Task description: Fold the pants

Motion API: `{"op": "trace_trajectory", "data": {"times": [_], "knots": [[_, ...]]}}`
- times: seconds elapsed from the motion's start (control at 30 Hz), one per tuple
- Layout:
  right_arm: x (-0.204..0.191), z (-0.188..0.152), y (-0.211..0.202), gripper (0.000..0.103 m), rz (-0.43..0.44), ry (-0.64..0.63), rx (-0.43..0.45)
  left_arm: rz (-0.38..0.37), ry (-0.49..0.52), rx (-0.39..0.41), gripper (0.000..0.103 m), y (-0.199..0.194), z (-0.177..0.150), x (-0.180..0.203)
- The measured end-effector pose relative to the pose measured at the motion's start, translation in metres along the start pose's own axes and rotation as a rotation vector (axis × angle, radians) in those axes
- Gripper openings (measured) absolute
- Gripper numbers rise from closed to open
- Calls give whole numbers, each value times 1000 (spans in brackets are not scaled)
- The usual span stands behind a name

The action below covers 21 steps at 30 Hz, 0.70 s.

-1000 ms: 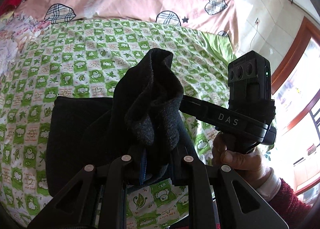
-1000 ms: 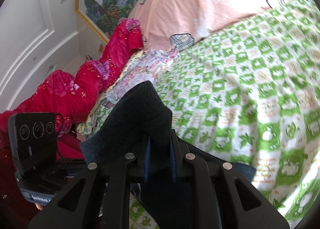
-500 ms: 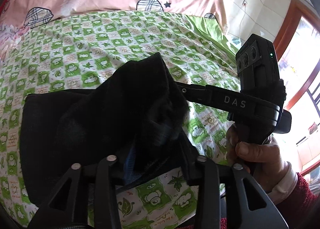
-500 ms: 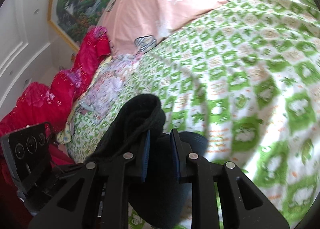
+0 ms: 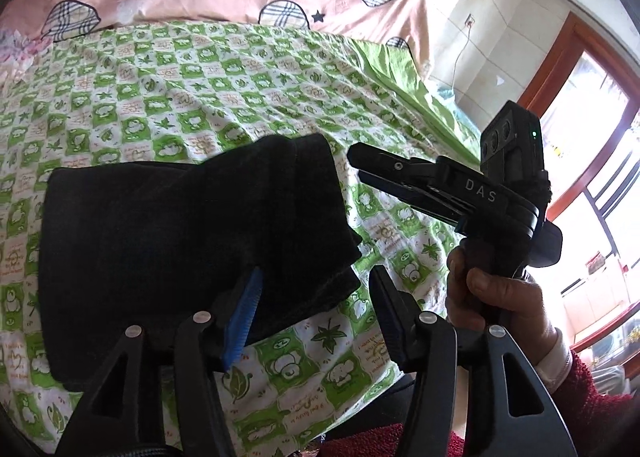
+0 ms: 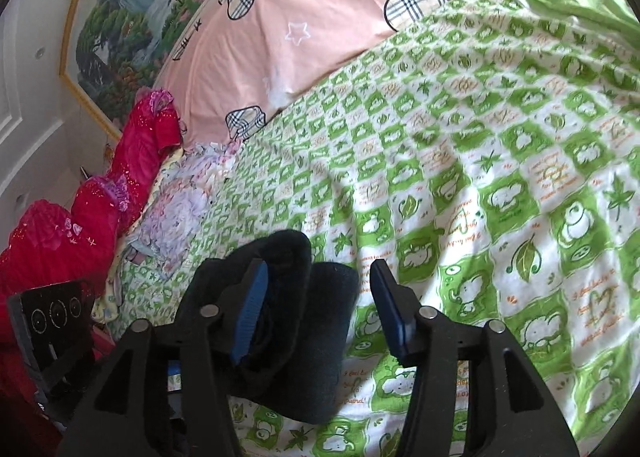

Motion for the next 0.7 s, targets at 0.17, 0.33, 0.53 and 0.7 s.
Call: {"op": "trace_trajectory", "data": {"times": [0.17,0.33,0.53,0.7], "knots": [[-27,7,2,62,-20,-65,11,20,-61,35,61,-20,5,-21],[-57,8,12,68,-71,-164,3,65,-127,58,64,-33,9,-49],[-77,3,30,73,-131,-264,-41,112,-222,64,66,-39,10,-90],[-79,-2,40,76,-160,-274,-60,157,-286,64,69,-41,9,-119]]}}
Point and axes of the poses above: each gripper's, at about its wrist camera, not at the fingertips, and y roughly the way its jaws point, x to its right, z to its top, the point moved 2 cm from there along y, roughly the way its jaws point, and after that the axes turned 14 degrees about z, right-handed, at the moved point
